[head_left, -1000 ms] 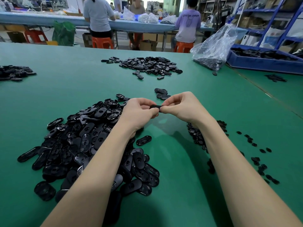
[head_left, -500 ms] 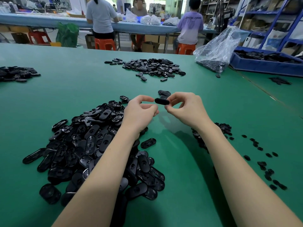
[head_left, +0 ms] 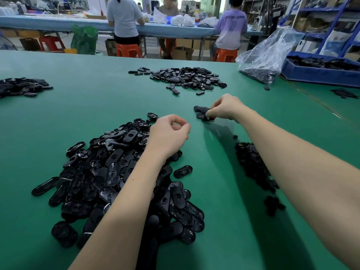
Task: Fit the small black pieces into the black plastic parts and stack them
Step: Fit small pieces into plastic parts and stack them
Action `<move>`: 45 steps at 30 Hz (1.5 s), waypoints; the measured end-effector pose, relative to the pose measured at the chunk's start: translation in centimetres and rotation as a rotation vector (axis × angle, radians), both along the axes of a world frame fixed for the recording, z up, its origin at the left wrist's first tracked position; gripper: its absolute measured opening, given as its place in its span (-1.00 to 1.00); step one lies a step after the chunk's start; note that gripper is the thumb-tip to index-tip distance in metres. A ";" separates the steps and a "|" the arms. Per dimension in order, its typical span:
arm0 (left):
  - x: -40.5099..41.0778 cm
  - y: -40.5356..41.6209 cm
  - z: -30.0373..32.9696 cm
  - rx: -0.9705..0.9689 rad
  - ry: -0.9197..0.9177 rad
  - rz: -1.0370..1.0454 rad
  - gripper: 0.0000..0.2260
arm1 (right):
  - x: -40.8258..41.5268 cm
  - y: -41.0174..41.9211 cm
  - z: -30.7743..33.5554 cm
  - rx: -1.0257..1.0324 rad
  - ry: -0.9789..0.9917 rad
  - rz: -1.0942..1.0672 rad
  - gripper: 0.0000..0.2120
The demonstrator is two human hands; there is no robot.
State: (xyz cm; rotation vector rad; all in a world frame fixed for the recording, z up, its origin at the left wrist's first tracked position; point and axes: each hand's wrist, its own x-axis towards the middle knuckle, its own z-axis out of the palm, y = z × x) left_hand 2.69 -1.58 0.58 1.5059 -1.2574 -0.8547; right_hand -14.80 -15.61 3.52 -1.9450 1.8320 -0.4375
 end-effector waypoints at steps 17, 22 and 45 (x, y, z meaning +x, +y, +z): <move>1.2 0.7 1.6 -0.032 -0.515 -0.108 -0.91 | -0.3 8.7 -1.5 -0.066 -0.186 0.056 -0.92; 1.9 1.4 3.0 0.144 -0.837 -0.202 -0.82 | -1.0 10.7 -2.1 -0.029 -0.246 0.058 -0.90; 0.4 1.4 3.1 0.074 -0.802 -0.135 -0.76 | -4.6 10.1 -2.2 -0.166 -0.154 -0.285 -0.83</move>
